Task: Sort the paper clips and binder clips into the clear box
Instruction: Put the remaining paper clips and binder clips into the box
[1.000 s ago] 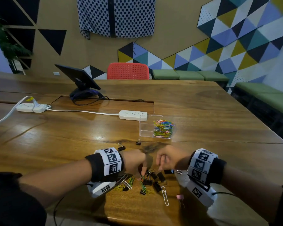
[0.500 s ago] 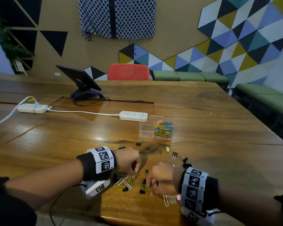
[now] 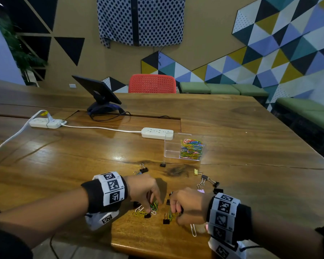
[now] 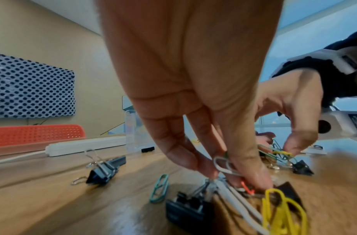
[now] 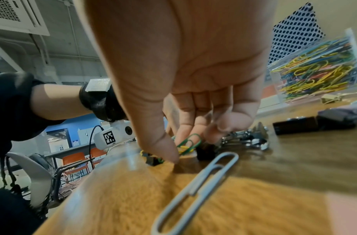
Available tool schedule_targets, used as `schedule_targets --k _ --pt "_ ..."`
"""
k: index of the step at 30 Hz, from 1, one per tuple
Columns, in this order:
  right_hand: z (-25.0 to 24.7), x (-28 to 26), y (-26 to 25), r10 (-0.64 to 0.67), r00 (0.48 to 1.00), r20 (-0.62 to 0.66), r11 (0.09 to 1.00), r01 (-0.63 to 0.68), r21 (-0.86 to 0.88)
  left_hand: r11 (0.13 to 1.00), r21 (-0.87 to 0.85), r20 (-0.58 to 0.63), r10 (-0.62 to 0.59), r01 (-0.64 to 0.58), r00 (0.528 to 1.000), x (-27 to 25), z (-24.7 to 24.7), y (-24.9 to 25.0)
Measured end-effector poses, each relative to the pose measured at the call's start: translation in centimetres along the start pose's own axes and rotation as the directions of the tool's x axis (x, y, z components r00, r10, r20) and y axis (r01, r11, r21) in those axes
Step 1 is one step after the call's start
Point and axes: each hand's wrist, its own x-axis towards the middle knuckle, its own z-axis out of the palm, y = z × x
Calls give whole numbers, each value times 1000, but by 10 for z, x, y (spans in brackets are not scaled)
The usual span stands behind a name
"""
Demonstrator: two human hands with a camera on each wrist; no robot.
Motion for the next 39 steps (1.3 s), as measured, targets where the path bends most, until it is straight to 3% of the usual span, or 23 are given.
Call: schedule_targets --k 11,16,23,30,39 --pt "0 7 17 -31 998 -58 996 35 77 999 35 27 -12 11 1000 10 2 5" --pt "-15 13 30 74 986 -149 984 -48 173 992 117 2 35 -35 999 9 3 4" --pt "-65 18 65 208 920 -332 943 -98 319 994 91 -45 60 -55 997 8 6 1" --pt "-106 31 102 357 762 -541 918 -180 353 999 53 14 10 -11 1000 12 3 -1" --pt "-133 53 116 478 712 -515 878 -395 269 999 -12 -4 43 -43 999 14 2 -4"
